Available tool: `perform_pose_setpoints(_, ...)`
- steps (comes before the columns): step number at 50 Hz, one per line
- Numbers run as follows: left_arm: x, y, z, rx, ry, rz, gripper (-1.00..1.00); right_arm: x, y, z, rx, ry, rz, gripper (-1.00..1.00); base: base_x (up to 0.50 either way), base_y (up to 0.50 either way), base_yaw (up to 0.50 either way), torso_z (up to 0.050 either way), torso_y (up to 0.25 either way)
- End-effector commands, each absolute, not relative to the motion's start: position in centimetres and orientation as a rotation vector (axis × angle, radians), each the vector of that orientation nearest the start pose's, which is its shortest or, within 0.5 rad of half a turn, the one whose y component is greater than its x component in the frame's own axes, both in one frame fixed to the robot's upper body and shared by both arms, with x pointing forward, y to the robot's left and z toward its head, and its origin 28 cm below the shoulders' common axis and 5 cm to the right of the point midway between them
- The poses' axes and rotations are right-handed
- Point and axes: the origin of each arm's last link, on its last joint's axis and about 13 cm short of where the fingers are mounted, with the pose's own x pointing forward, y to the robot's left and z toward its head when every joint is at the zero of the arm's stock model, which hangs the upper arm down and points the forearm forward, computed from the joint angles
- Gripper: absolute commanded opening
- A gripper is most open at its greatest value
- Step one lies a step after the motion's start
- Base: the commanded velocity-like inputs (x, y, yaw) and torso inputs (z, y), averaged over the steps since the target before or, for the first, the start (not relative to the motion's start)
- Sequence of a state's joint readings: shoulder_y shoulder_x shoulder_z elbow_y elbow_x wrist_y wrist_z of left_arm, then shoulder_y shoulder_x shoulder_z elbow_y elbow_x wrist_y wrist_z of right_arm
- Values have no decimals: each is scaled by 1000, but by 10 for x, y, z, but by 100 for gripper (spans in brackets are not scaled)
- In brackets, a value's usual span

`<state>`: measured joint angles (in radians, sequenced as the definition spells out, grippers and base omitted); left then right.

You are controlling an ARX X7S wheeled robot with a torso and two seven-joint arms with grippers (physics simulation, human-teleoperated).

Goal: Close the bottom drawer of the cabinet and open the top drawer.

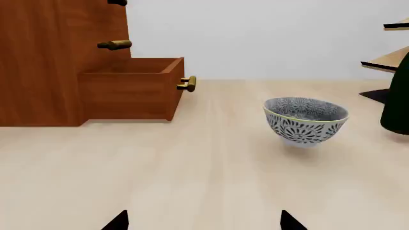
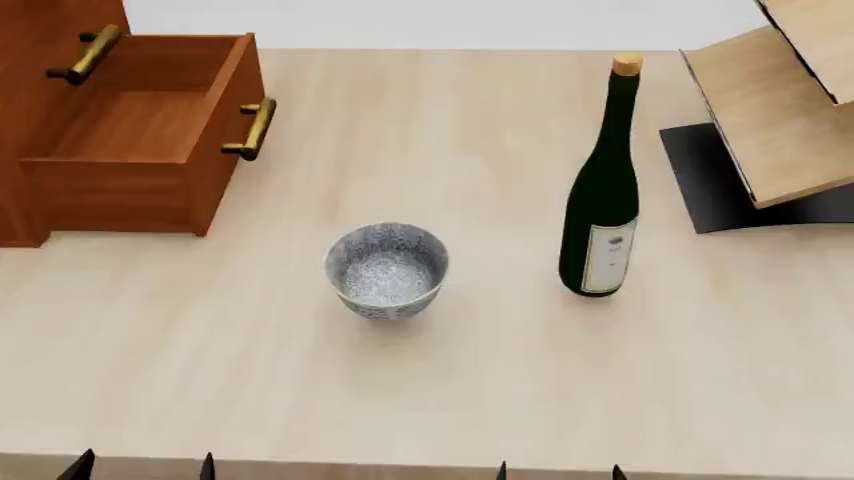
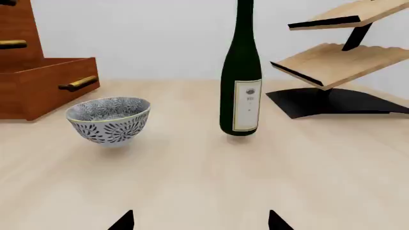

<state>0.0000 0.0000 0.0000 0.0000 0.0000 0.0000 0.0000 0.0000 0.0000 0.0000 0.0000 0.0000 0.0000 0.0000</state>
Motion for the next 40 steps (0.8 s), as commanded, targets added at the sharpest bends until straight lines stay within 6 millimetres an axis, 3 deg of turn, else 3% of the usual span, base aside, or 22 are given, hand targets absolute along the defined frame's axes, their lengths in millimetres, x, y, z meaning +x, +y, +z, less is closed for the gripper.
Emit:
perform_pose_setpoints(1, 210, 205, 13, 0, 0, 0, 100, 210, -96, 13, 0, 0, 0, 100, 0, 0, 0, 0, 0)
perform_pose_setpoints(3, 210, 201, 12, 17, -6, -84, 100, 209, -97, 16, -48, -2, -17, 100, 0, 0, 0, 24, 0)
perform_pose_setpoints(9, 203, 204, 20, 36, 27, -55, 100, 208, -100, 31, -53, -15, -13, 100, 0, 0, 0, 49, 42)
perform_pose_setpoints(17, 194, 202, 76, 55, -16, -101, 100, 211, -101, 66, -111, -66, 15, 100, 0, 0, 0, 50, 44)
perform_pose_setpoints(23, 191, 199, 119, 96, -64, -86, 100, 217, -104, 103, -160, -94, 11, 100, 0, 0, 0, 50, 45)
perform_pose_setpoints(33, 209, 199, 174, 108, -81, -54, 100, 234, -108, 149, -149, -103, 25, 100, 0, 0, 0, 50, 45)
perform_pose_setpoints(40, 225, 197, 201, 84, -49, -83, 100, 256, -109, 170, -132, -92, 26, 100, 0, 0, 0, 50, 44)
